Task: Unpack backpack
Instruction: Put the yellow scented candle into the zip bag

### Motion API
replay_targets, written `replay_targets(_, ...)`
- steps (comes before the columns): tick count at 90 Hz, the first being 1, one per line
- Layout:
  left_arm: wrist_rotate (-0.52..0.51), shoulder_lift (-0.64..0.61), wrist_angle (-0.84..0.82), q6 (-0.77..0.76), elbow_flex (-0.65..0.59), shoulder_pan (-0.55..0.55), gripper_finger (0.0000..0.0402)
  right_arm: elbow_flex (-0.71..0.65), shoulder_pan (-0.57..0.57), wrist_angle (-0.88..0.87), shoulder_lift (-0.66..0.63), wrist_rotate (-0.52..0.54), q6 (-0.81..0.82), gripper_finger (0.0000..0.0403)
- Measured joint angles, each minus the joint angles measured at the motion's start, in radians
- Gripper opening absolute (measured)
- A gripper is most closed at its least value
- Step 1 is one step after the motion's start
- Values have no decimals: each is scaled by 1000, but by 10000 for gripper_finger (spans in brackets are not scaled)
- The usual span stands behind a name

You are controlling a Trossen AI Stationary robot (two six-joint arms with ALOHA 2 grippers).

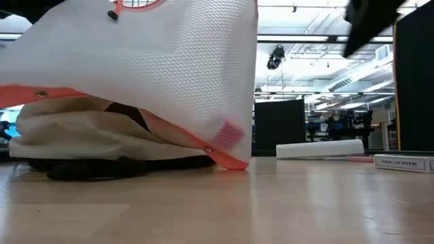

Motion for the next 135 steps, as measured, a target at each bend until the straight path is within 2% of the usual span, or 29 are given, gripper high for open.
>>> replay_targets(24, 0, 0, -29, 9, 0, 0, 0, -103, 44, 36, 1, -191, 271, 305)
replay_targets(35, 1, 0, -42, 12, 0, 0, 0, -146, 83, 75, 1, -234, 404, 328)
replay_targets(46, 1, 0, -49, 15, 0, 0, 0, -184, 122, 101, 6, -226, 496, 336)
replay_targets(61, 2, 1, -50, 15, 0, 0, 0, -204, 145, 132, 94, -270, 507, 336)
replay_targets(94, 9, 25, -53, 5, 0, 0, 0, -187, 115, 172, 269, -366, 447, 338)
replay_targets(108, 11, 46, -50, 1, 0, 0, 0, -186, 111, 155, 282, -389, 442, 313)
replay_targets(123, 16, 55, -49, -2, 0, 0, 0, -188, 100, 139, 275, -426, 426, 262)
replay_targets(135, 35, 55, -42, -2, 0, 0, 0, -169, 81, 120, 261, -432, 419, 262)
